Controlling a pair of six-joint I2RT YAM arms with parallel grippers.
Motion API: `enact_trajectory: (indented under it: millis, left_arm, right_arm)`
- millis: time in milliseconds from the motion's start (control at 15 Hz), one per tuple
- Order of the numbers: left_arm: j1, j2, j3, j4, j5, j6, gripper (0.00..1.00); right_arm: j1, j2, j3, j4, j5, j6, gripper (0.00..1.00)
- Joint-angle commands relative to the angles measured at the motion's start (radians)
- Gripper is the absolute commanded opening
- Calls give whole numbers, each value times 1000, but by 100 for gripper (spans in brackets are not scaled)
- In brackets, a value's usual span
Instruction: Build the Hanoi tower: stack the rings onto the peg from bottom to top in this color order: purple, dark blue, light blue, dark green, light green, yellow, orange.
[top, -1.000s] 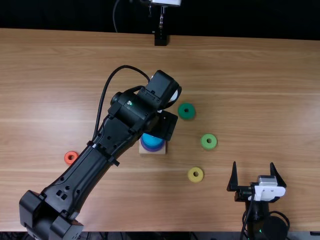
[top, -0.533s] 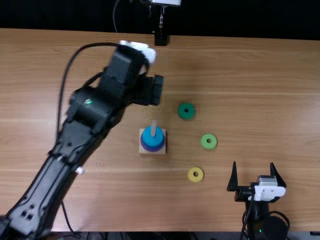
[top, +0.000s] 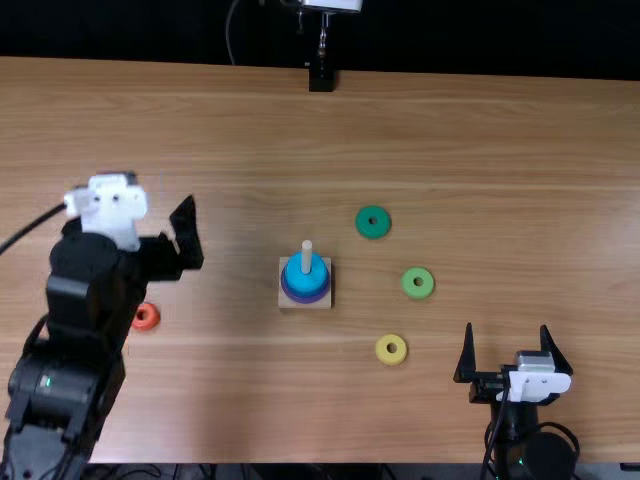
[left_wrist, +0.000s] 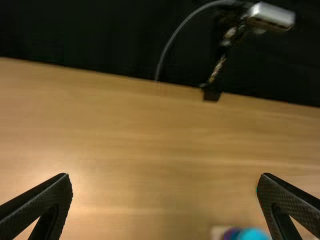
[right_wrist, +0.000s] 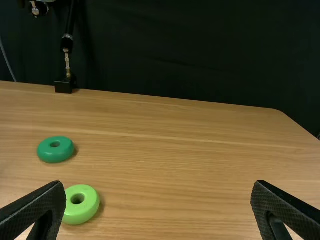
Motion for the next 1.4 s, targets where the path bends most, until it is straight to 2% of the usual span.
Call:
enact_trajectory:
  millis: [0,267,400,467,600,667,1133,1200,1333]
  left_arm:
    - [50,-129,-129,12,3,-4,100]
    - [61,-463,-557,92,3,6,100]
    - [61,-628,-726,130,3,31,100]
    - [59,-707,-794,158,3,63,100]
    - [82,-807,-860,198,5,138,100]
    - [101,-835,-872,196,5,155,100]
    - [116,-982,-941,196,5,157,100]
    - [116,-1006,-950,196,27,157,100]
    - [116,-1026,-955,196,139,160,100]
  right_arm:
    - [-13,-13,-12,2,10,1,100]
    - [-13,-13,-12,2,10,1,100]
    - [-13,-13,-12,2,10,1,100]
    - [-13,-13,-12,2,10,1,100]
    - [-13,-13,-12,2,10,1,100]
    - [-13,-13,-12,2,10,1,100]
    - [-13,-13,-12,2,10,1,100]
    - [-13,-13,-12,2,10,1,100]
    - [-13,-13,-12,2,10,1,100]
